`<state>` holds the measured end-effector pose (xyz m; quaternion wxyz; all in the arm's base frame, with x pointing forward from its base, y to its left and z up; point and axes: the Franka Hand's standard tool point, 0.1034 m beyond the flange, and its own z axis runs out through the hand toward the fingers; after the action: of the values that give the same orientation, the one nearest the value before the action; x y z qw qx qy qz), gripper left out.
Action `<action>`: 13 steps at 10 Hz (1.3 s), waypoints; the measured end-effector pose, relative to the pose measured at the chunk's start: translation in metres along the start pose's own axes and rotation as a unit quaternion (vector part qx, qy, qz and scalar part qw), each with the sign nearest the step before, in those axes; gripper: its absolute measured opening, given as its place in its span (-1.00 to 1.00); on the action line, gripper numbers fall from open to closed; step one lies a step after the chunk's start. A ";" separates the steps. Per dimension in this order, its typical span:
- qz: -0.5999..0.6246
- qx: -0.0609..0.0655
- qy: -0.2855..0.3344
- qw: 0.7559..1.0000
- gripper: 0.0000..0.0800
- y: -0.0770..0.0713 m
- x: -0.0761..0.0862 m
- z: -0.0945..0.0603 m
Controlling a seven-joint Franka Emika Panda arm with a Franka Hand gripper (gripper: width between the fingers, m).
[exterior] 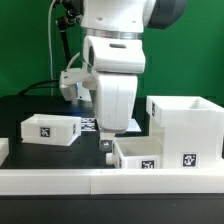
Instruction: Assemble drawer
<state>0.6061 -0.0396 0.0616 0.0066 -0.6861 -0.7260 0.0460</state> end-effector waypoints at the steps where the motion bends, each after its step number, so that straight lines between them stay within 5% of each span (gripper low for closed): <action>1: 0.001 0.000 0.000 1.000 0.62 0.000 0.000 0.000; 7: 0.001 0.013 0.092 0.996 0.62 -0.007 -0.015 0.022; 13: 0.023 0.028 0.147 0.988 0.62 -0.017 -0.003 0.042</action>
Offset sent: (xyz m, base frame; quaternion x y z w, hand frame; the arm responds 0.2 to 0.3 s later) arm 0.0038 0.0200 -0.0142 0.0041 0.2171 -0.0404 0.9753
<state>0.5861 -0.0460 0.0211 0.1316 -0.7016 -0.6994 -0.0348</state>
